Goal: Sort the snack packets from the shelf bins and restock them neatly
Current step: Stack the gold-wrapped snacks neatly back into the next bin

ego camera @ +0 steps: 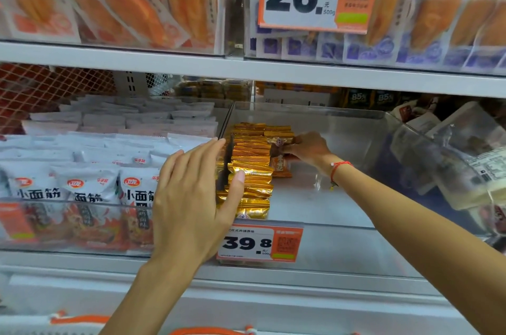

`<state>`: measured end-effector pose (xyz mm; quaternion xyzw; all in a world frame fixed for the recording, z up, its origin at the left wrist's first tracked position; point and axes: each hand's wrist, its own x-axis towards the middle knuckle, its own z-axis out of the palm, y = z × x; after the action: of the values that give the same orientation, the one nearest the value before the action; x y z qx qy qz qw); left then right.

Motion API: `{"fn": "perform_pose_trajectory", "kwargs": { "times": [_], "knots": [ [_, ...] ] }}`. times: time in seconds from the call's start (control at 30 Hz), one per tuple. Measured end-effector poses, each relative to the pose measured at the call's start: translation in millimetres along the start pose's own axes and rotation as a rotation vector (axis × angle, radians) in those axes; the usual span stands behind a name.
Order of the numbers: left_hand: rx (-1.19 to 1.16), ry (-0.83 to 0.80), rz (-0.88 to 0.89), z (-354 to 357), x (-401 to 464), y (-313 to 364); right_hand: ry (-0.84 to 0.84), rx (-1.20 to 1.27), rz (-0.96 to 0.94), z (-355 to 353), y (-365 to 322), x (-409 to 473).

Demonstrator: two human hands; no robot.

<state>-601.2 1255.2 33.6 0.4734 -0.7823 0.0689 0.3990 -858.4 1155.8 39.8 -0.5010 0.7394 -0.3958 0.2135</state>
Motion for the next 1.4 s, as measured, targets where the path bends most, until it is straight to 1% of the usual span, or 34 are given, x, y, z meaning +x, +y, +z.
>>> {"fn": "perform_pose_trajectory", "kwargs": {
  "times": [0.07,0.1,0.13,0.17,0.2,0.27,0.3,0.37,0.47,0.53,0.6,0.67,0.73,0.83,0.97,1.03,1.1,1.13,1.2,1.23,1.27,1.3,1.37,1.4],
  "knots": [
    [0.001,0.005,0.004,0,0,0,0.021,-0.044,-0.02,-1,2,1],
    [0.002,0.006,0.005,0,0,0,0.073,-0.092,-0.054,-1,4,2],
    [0.003,0.006,0.006,1,0,0,0.143,-0.138,-0.11,-2,4,1],
    [0.003,0.007,0.006,1,0,-1,0.205,-0.187,-0.197,-3,4,0],
    [0.004,0.007,0.008,1,0,-1,0.232,-0.251,-0.31,-4,3,-1],
    [0.007,0.004,0.011,1,0,-1,0.189,-0.408,-0.49,-4,0,-4],
    [0.006,0.004,0.011,1,0,-1,0.156,-0.47,-0.533,-3,-1,-6],
    [0.002,0.008,0.009,1,0,-1,0.123,-0.517,-0.543,-2,-3,-7],
    [-0.005,0.014,0.002,1,0,-1,0.105,-0.511,-0.509,2,-2,-7],
    [-0.01,0.006,0.001,0,0,0,0.065,-0.484,-0.478,1,-1,-9],
    [-0.01,-0.001,0.001,0,-1,-1,0.028,-0.399,-0.435,-7,-5,-14],
    [-0.012,-0.004,0.007,-1,-1,-1,0.051,-0.319,-0.393,-21,-10,-25],
    [-0.013,0.0,0.011,-1,-1,-1,0.089,-0.305,-0.391,-40,-16,-41],
    [0.002,-0.016,0.013,-3,-1,0,0.036,-0.355,-0.447,-68,-27,-89],
    [0.006,-0.112,0.041,-12,-1,0,-0.034,-0.502,-0.654,-93,-30,-179],
    [0.07,-0.138,0.052,-18,-1,0,-0.029,-0.61,-0.738,-97,-26,-225],
    [0.104,-0.072,0.069,-24,-10,4,-0.093,-0.765,-0.753,-93,-20,-263],
    [0.079,-0.019,0.08,-29,-20,9,-0.175,-0.859,-0.733,-88,-12,-277],
    [-0.002,0.085,0.133,-33,-52,20,-0.418,-1.007,-0.614,-74,11,-297],
    [-0.034,0.091,0.163,-33,-72,26,-0.549,-1.031,-0.522,-66,26,-303],
    [-0.065,0.033,0.184,-32,-93,30,-0.664,-1.039,-0.424,-57,43,-308],
    [-0.1,-0.106,0.175,-30,-114,34,-0.755,-1.05,-0.329,-47,63,-311],
    [-0.137,-0.476,0.068,-19,-157,39,-0.832,-1.046,-0.185,-25,110,-317],
    [-0.133,-0.603,0.026,-9,-180,38,-0.836,-1.022,-0.126,-15,136,-321]
  ]
}}
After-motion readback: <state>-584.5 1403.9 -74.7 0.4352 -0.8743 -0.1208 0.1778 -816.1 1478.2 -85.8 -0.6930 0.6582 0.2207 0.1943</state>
